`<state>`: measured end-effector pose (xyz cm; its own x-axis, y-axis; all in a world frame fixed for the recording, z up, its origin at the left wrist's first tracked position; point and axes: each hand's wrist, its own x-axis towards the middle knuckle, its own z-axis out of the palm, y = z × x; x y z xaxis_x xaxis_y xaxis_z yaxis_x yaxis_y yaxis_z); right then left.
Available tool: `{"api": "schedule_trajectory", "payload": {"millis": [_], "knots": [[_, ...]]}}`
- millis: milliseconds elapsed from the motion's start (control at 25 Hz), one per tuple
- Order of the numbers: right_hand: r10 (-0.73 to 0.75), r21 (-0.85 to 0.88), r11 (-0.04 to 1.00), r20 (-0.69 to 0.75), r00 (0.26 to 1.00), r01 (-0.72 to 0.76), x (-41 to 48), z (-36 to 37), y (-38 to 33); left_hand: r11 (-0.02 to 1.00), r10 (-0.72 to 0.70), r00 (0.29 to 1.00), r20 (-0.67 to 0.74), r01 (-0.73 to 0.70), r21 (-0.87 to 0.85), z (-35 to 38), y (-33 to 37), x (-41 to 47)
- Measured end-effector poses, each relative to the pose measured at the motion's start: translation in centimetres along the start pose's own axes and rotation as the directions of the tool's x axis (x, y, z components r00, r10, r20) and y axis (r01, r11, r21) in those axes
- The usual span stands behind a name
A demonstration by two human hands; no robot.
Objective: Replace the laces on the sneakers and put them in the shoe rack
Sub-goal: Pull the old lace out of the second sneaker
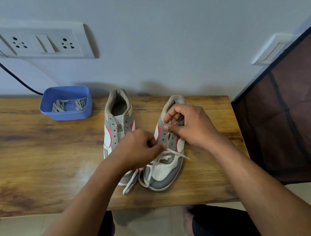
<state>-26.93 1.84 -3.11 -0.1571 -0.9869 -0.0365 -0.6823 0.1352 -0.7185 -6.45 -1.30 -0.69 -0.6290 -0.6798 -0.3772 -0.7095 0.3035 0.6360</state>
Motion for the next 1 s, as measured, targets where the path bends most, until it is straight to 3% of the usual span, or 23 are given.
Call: {"api": "schedule_trajectory", "payload": {"millis": [120,160,280,320,400,480,560,640,680,800,840,960,1000], "knots": [[-0.002,0.007,1.000,-0.001,1.000,0.002,-0.1,0.0,0.0,0.994,-0.009,0.983,0.183,0.029,-0.107,-0.5,0.1,-0.3],[0.000,0.005,1.000,0.000,1.000,0.000,-0.1,-0.1,0.0,0.994,-0.025,0.986,0.164,0.042,-0.101,-0.5,0.0,-0.3],[0.001,-0.004,1.000,-0.001,1.000,-0.001,-0.2,-0.1,-0.2,0.995,-0.013,0.990,-0.138,0.026,0.095,0.6,0.0,0.3],[0.004,-0.002,1.000,-0.002,1.000,-0.004,-0.2,-0.1,-0.2,0.994,-0.004,0.990,-0.140,0.020,0.110,0.9,0.1,0.3],[0.001,0.008,1.000,0.002,1.000,-0.001,-0.1,0.0,-0.2,1.000,-0.007,1.000,0.007,0.007,0.001,0.3,0.1,0.2],[-0.002,0.005,1.000,0.001,1.000,0.002,-0.1,0.0,-0.1,0.980,-0.059,0.984,0.168,0.089,-0.177,-0.8,-0.2,-0.2],[0.002,0.005,1.000,-0.003,1.000,-0.002,-0.1,-0.1,-0.1,0.973,-0.100,0.985,0.143,0.127,-0.194,-0.6,-0.3,-0.1],[0.001,0.004,1.000,-0.003,1.000,-0.001,-0.2,-0.1,-0.1,0.998,-0.062,0.998,-0.016,0.061,-0.015,0.1,0.0,0.1],[0.001,0.007,1.000,-0.001,1.000,-0.001,-0.2,-0.1,-0.1,0.999,-0.038,0.999,-0.025,0.038,0.021,0.2,0.2,0.1],[0.000,0.015,1.000,0.000,1.000,0.000,-0.2,0.0,-0.2,0.986,-0.051,0.980,0.193,0.079,-0.144,-0.8,-0.1,-0.2],[0.004,0.013,1.000,0.002,1.000,-0.004,-0.1,0.0,-0.2,0.981,-0.066,0.977,0.205,0.101,-0.164,-1.0,-0.2,-0.3],[0.006,0.007,1.000,0.001,1.000,-0.006,-0.2,-0.1,-0.1,0.998,-0.007,0.999,-0.036,0.009,0.060,0.0,-0.3,0.2],[0.005,0.008,1.000,0.001,1.000,-0.005,-0.2,-0.1,-0.1,0.997,0.014,0.999,-0.039,-0.011,0.082,0.0,-0.2,0.2]]}}
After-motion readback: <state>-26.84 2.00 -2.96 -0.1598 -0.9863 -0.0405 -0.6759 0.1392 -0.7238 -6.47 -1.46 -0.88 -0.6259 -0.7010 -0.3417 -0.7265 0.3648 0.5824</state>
